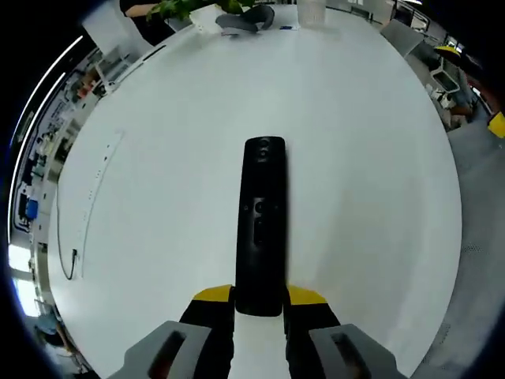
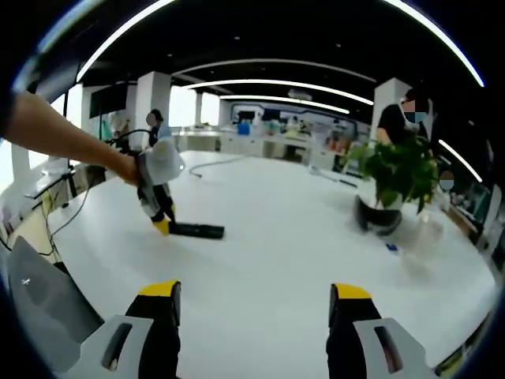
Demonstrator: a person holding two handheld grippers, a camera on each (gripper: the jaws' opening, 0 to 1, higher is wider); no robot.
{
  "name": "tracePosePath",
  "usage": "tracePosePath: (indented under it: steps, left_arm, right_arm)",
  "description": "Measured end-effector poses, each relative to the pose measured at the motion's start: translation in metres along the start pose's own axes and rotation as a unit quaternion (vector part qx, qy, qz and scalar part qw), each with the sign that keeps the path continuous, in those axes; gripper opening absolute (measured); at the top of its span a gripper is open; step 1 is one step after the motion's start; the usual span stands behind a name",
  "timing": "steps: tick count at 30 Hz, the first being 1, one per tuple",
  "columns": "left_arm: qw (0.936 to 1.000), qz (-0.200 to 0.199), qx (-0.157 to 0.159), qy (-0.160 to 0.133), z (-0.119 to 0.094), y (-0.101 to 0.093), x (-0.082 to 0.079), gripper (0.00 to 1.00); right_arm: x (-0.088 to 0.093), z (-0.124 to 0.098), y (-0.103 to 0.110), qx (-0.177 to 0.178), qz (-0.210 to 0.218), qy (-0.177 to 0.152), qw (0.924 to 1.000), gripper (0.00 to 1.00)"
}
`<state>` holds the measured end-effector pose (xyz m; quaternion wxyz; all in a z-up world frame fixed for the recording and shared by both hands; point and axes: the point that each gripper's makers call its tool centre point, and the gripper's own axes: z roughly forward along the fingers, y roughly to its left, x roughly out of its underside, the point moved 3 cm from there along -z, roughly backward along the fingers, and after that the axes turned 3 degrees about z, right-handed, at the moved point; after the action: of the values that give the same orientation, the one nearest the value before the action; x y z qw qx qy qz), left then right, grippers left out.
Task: Press the specified remote control buttons in sequence, fully releasing each button before pressing the next.
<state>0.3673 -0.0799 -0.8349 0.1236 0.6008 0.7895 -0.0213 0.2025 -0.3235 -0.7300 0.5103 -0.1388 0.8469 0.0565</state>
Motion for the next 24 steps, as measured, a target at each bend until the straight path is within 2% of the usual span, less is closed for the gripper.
tracePosePath:
  steps: [8,14,24]
  left_arm:
    - [1.0,0.004,0.003,0.004,-0.004,-0.026,0.003,0.22]
    - [0.9997,-0.007,0.018,0.012,-0.007,-0.046,0.005,0.21]
    - [0.9995,-0.025,0.017,0.003,-0.012,-0.073,0.015,0.21]
  right_arm:
    - [-0.003,-0.002,0.001,-0.004,0.0,-0.009,1.0,0.73]
    - [-0.005,-0.003,0.0,-0.003,0.002,-0.018,0.9998,0.73]
    - [-0.007,-0.003,0.001,-0.007,-0.001,-0.022,0.9997,0.7]
